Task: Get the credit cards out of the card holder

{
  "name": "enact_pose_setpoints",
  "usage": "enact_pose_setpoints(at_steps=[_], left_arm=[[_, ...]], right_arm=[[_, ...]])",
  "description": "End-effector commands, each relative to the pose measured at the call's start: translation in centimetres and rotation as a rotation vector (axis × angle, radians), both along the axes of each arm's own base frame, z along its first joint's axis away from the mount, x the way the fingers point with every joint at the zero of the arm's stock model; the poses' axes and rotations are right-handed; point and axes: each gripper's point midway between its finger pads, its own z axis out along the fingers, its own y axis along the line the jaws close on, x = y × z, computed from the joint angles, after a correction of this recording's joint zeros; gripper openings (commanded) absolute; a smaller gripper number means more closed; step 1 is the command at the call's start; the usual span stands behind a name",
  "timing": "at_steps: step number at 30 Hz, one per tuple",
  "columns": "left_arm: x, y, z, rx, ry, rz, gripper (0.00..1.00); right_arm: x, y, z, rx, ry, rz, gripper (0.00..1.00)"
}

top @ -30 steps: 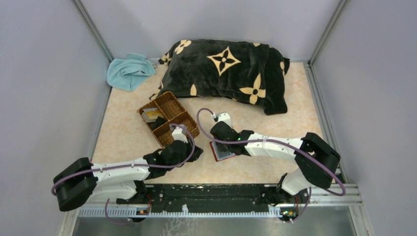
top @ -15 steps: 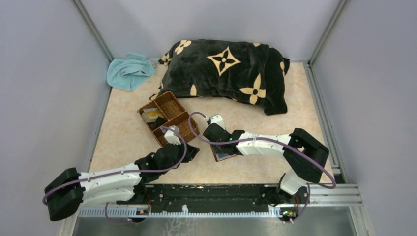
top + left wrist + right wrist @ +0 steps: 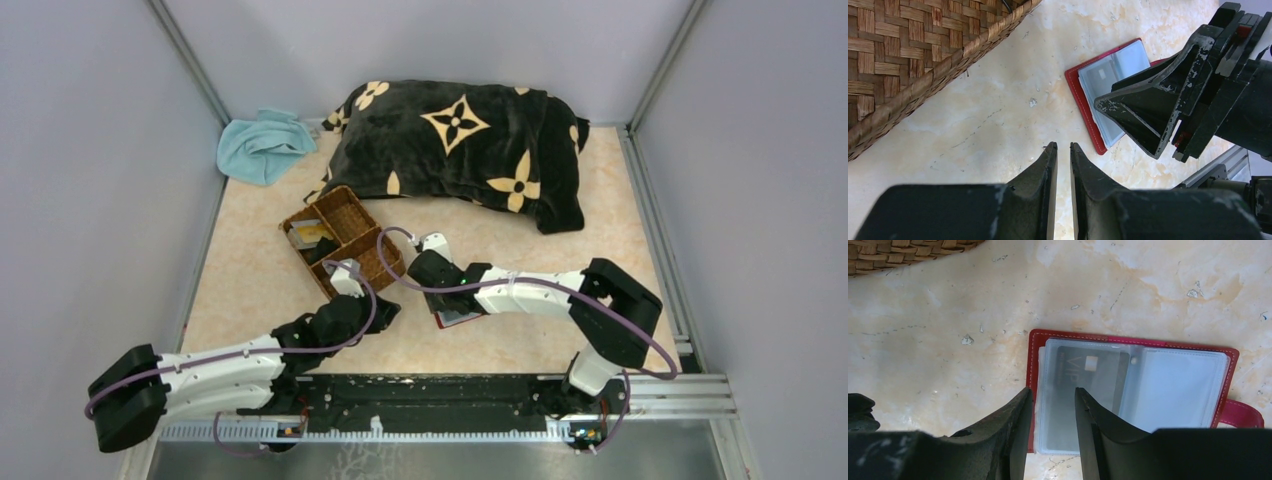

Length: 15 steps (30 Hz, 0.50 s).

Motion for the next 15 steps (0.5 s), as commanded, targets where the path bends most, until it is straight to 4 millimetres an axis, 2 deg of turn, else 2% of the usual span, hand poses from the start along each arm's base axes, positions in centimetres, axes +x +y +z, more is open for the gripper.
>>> enact_pose_setpoints(at_steps=[1,11,15], left_arm=[[0.1,0.1,-0.1,-0.001,0.002,0.009,0.21],[0.1,0.3,-0.5,0.004,0.009,0.013,0.21],[0.0,0.3,-0.7,0.006,0.013,0.013,0.21]], right_arm=[[0.5,1.4,0.8,0.020,-0.028,0.019,0.38],[0.1,0.7,-1.4,-0.059,0.008,0.029,0.38],[0.1,0.4,-1.4,-0.069,0.008,0.019,0.30]])
